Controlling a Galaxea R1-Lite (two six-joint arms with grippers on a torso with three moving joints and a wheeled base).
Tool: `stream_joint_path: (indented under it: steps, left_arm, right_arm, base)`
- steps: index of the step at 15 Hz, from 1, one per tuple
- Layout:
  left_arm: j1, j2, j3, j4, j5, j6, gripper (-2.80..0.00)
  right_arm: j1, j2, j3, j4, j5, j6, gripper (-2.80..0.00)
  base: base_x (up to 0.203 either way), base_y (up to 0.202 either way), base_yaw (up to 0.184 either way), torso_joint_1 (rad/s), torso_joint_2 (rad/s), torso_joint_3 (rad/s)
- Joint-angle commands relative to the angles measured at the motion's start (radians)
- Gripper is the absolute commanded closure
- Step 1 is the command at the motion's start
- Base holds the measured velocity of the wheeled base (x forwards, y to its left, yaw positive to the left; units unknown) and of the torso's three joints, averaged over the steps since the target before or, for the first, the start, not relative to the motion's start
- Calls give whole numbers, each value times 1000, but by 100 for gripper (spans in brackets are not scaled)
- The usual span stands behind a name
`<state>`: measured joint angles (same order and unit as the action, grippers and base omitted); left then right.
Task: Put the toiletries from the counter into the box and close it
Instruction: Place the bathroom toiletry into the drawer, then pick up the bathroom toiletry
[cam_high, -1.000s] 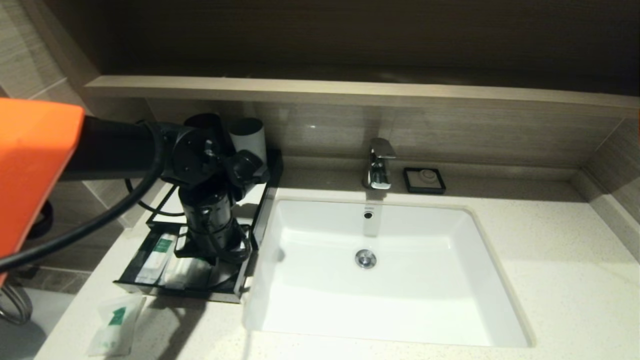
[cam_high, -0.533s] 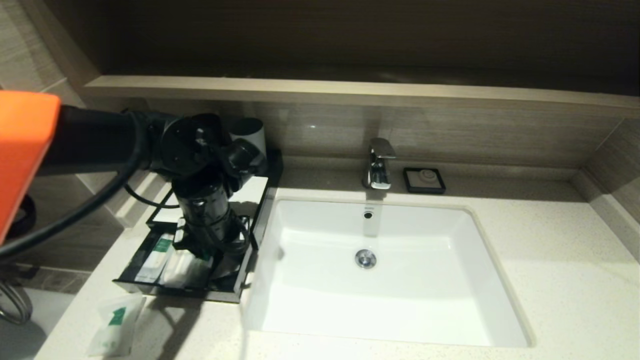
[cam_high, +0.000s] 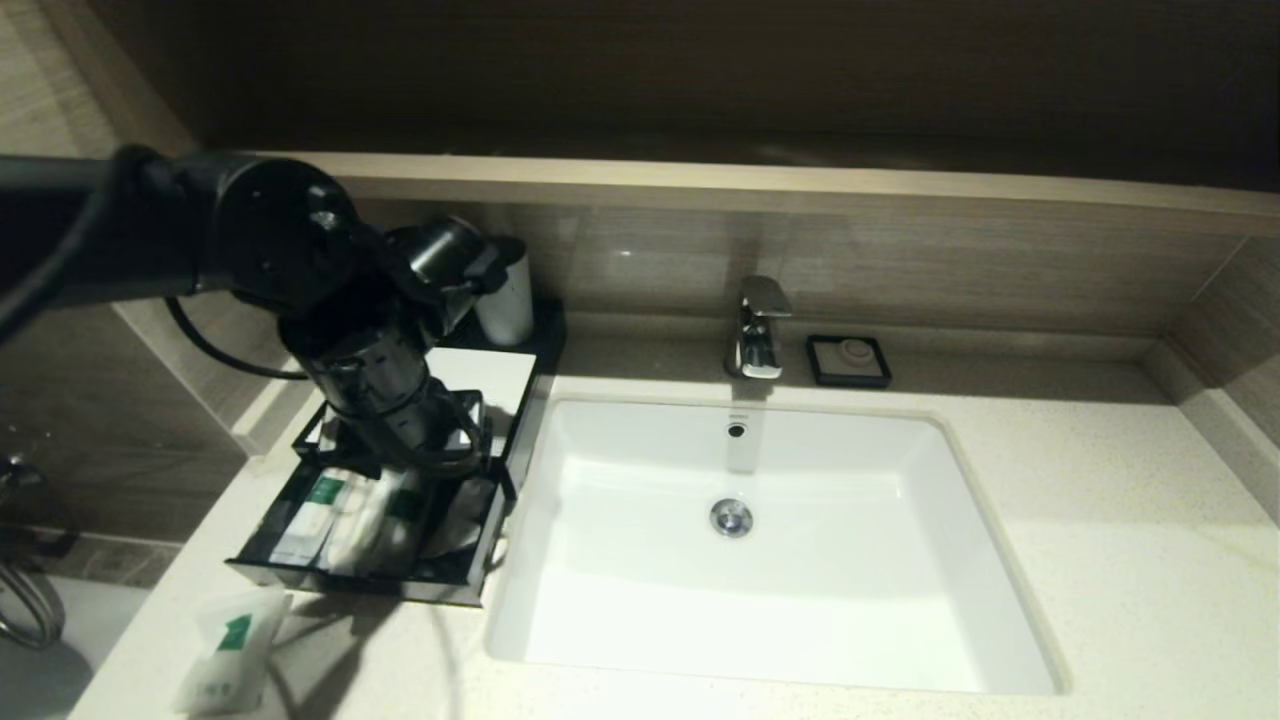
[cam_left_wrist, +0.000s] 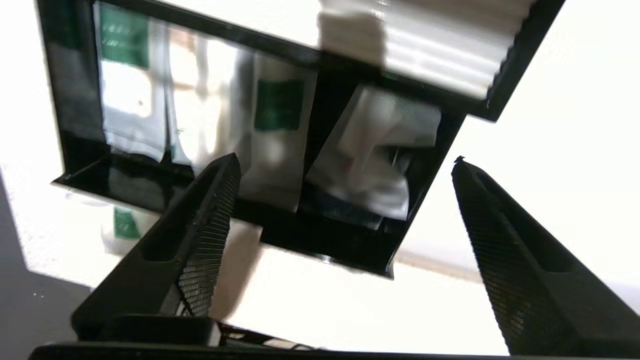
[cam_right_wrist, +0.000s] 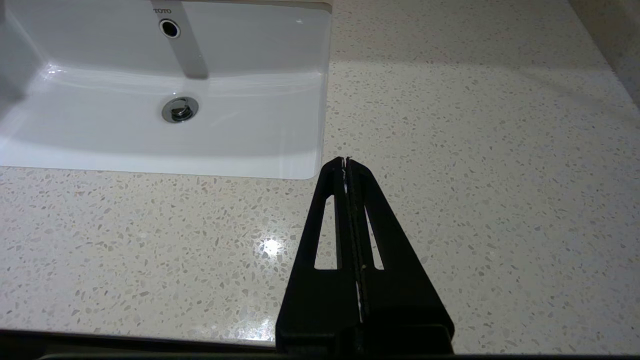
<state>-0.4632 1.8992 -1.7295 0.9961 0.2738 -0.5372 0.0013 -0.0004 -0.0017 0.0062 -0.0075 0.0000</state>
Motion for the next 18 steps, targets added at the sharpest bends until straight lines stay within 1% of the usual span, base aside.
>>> stream_joint_path:
  steps: [1,3,4,5,7,9,11,12,13,14,16,17,18]
  left_arm:
    - [1,-92,42,19,-13,1,-280]
    - [17,-168,131,19,-42,13,-280]
    - [37,-204,180,13,-54,33,-280]
    - [60,-240,229,3,-67,56,0]
    - [96,-308,323,-32,-93,96,0]
    - [136,-390,434,-88,-101,155,0]
    - [202,-479,551,-162,-105,234,0]
    - [253,-511,597,-200,-111,283,0]
    - [309,-538,637,-238,-133,334,0]
    - [364,-556,669,-271,-173,380,0]
    - [452,-568,726,-316,-263,455,0]
    - [472,-568,749,-343,-296,473,0]
    - [479,-568,767,-367,-311,477,0]
  right_arm:
    - [0,0,0,0,0,0,0]
    - [0,0,0,0,0,0,0]
    - [0,0,0,0,0,0,0]
    - [0,0,0,0,0,0,0]
    - [0,0,0,0,0,0,0]
    - [0,0,0,0,0,0,0]
    - [0,0,0,0,0,0,0]
    - [1,0,0,0,0,0,0]
    - [0,0,0,0,0,0,0]
    - [0,0,0,0,0,0,0]
    - [0,0,0,0,0,0,0]
    - [0,0,0,0,0,0,0]
    - [0,0,0,0,0,0,0]
  base:
    - [0,0,0,0,0,0]
    - [0,0,0,0,0,0]
    - [0,0,0,0,0,0]
    - [0,0,0,0,0,0]
    - [0,0,0,0,0,0]
    - [0,0,0,0,0,0]
    - [0,0,0,0,0,0]
    - [0,0,0,0,0,0]
    - [0,0,0,0,0,0]
    - [0,0,0,0,0,0]
    - [0,0,0,0,0,0]
    - [0,0,0,0,0,0]
    - [0,0,0,0,0,0]
